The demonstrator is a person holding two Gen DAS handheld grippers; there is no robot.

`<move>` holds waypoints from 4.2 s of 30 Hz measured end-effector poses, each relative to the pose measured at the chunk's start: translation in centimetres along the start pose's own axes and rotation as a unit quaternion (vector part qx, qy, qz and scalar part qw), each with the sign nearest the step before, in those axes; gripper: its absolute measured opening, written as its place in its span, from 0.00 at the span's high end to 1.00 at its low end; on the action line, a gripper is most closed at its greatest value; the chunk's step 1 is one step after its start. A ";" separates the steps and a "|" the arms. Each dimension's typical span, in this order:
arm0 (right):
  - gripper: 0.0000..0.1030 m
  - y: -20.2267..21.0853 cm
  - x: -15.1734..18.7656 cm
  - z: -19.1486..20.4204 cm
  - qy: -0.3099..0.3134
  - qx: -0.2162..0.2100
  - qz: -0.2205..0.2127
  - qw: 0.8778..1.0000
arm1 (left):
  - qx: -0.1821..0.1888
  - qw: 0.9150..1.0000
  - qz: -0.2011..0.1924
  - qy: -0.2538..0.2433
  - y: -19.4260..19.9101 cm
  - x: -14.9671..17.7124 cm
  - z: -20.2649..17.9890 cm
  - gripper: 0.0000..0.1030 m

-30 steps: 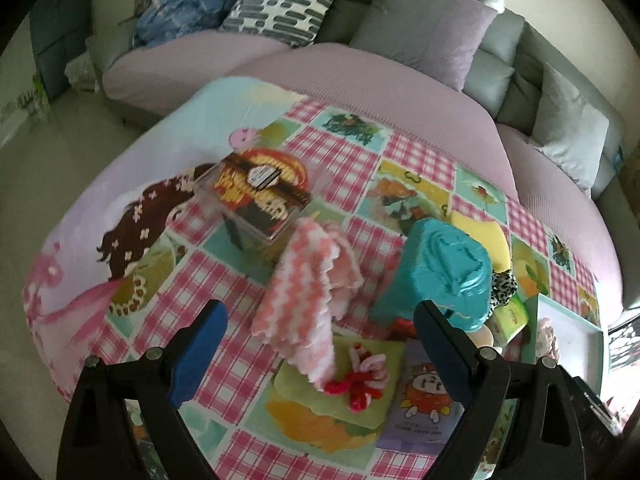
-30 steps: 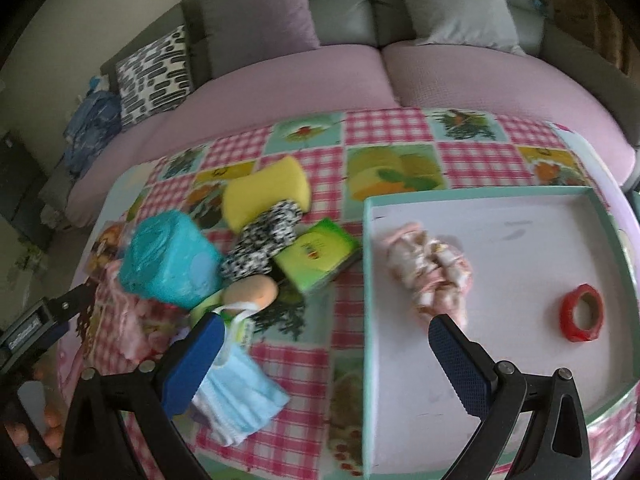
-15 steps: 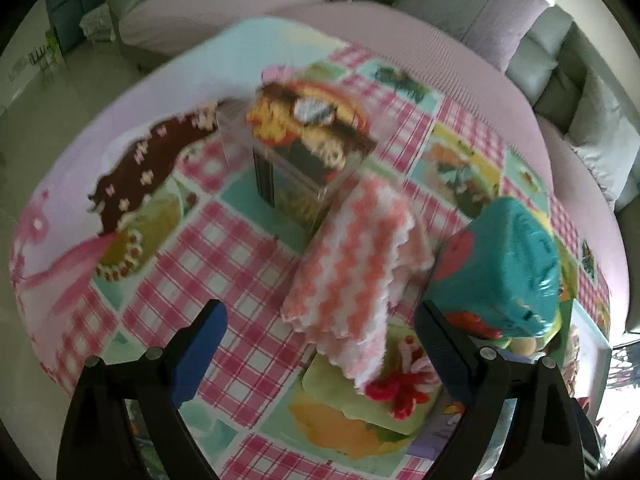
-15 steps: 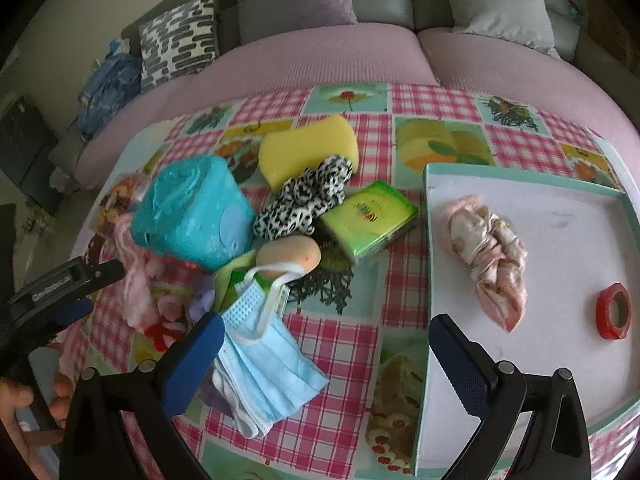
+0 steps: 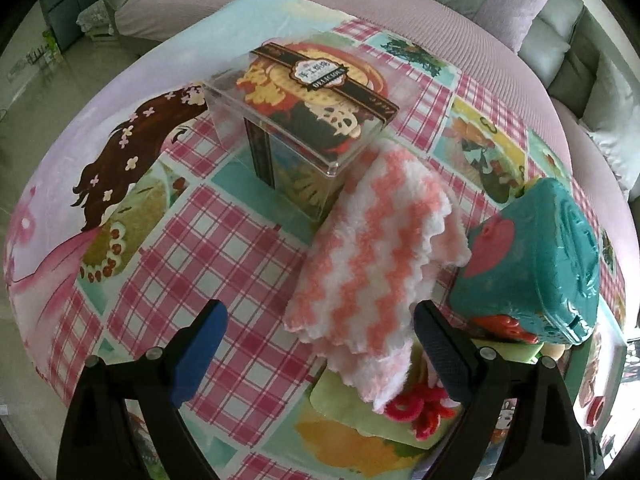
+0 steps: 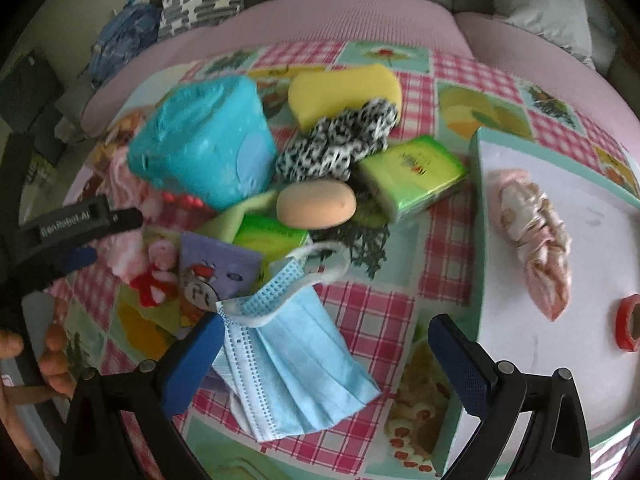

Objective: Organize soft objects
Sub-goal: 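Grasp the pink-white striped towel with the left tool while the right tool grasps the blue face mask, then lift the towel and mask and carry both over the white tray, then lower the towel and mask into the tray and open both tools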

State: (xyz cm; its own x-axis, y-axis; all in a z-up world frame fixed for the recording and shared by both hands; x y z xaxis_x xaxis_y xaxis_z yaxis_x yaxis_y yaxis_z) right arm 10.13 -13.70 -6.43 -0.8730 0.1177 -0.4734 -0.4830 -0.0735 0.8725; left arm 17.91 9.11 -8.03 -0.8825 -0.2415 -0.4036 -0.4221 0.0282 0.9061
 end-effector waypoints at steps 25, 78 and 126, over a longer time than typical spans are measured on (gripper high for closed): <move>0.72 -1.4 2.1 1.6 0.038 0.008 0.044 0.998 | 0.027 1.000 0.001 -0.012 -1.0 0.0 -1.6 0.78; 0.87 9.5 -1.8 -7.8 -0.075 0.061 -0.127 0.987 | 0.193 0.895 -0.359 -0.182 21.8 2.3 -11.6 0.86; 0.87 8.3 5.7 -25.4 -0.280 0.160 -0.052 0.945 | 0.202 0.885 -0.025 -0.419 5.5 18.0 -30.1 0.85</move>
State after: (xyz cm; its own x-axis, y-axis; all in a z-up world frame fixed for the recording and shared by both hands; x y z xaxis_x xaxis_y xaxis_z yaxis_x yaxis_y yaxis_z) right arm -0.57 -38.80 -5.01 -0.6063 0.6197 -0.4983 -0.4402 0.2603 0.8593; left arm 5.91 -24.26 -6.55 -0.6338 0.5468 -0.5471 -0.3544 0.4235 0.8337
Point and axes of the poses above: each gripper's, at about its wrist camera, not at the fingertips, and y roughly against the way its jaws point, z to its left, x to its underside, the point moved 3 cm from there along -y, roughly the way its jaws point, and after that the axes turned 6 degrees about -z, right-handed, at the moved point
